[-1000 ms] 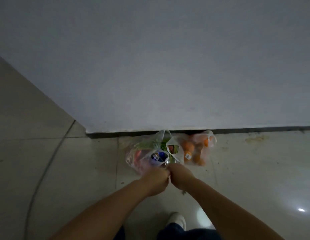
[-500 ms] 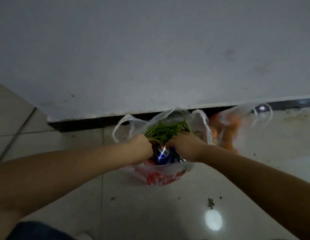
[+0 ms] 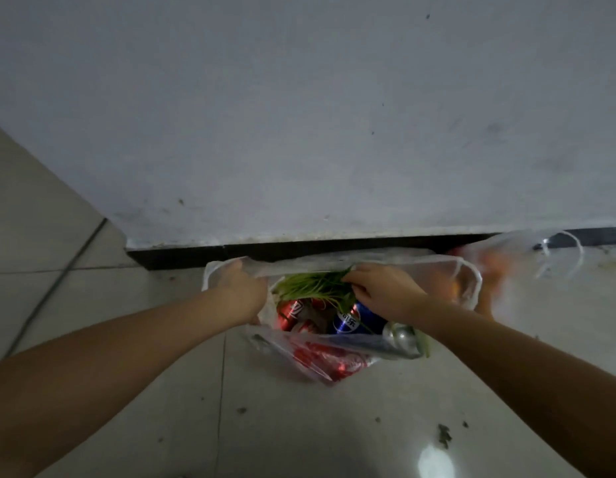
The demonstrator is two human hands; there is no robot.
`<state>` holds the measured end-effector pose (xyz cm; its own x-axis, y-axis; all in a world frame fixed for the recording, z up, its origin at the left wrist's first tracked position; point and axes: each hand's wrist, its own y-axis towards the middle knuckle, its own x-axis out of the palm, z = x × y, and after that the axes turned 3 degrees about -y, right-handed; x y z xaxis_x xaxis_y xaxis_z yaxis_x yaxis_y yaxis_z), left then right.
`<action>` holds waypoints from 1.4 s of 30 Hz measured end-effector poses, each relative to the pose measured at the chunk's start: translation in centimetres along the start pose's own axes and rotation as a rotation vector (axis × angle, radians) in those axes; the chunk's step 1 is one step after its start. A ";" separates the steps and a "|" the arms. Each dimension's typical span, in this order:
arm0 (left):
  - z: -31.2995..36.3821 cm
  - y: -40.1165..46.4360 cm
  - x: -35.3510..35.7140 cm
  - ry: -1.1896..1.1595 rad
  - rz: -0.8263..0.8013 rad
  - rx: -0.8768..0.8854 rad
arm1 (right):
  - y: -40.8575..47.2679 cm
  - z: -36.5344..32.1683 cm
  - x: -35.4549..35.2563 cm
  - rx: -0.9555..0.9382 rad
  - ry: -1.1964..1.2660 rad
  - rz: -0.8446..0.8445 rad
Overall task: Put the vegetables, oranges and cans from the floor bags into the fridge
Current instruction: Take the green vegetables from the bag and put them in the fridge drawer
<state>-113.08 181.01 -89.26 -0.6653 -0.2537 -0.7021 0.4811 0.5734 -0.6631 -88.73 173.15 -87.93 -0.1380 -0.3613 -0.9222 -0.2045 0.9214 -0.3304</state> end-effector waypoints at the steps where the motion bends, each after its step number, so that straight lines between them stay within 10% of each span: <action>1: -0.2 0.4 0.2 -0.064 -0.007 -0.008 | 0.3 -0.5 0.1 -0.028 0.006 0.023; 11: -0.9 1.3 -2.9 -0.436 -0.059 0.011 | 8.9 -2.5 0.9 -0.009 0.243 -0.239; 13: 1.3 1.2 -4.0 -0.783 0.120 0.019 | 10.3 -2.7 1.3 -0.009 0.258 -0.283; 18: 8.0 1.6 -1.9 -1.920 -0.339 -0.356 | 11.7 -2.8 2.2 0.031 0.242 -0.400; 23: 6.8 3.1 0.9 -2.579 -0.207 -0.586 | 11.1 -1.9 2.8 -0.021 0.148 -0.272; 37: 9.2 4.7 -1.0 -2.628 -0.215 -0.404 | 8.1 -0.2 3.3 0.173 0.444 -0.811; 42: 9.9 4.5 0.3 -2.399 -0.234 -0.408 | 7.7 1.3 3.1 0.124 0.534 -0.695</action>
<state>-105.49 175.79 -95.02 0.9628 -0.1999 0.1820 0.2499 0.4010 -0.8813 -89.43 179.30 -93.60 -0.4624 -0.8352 -0.2978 -0.3083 0.4663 -0.8291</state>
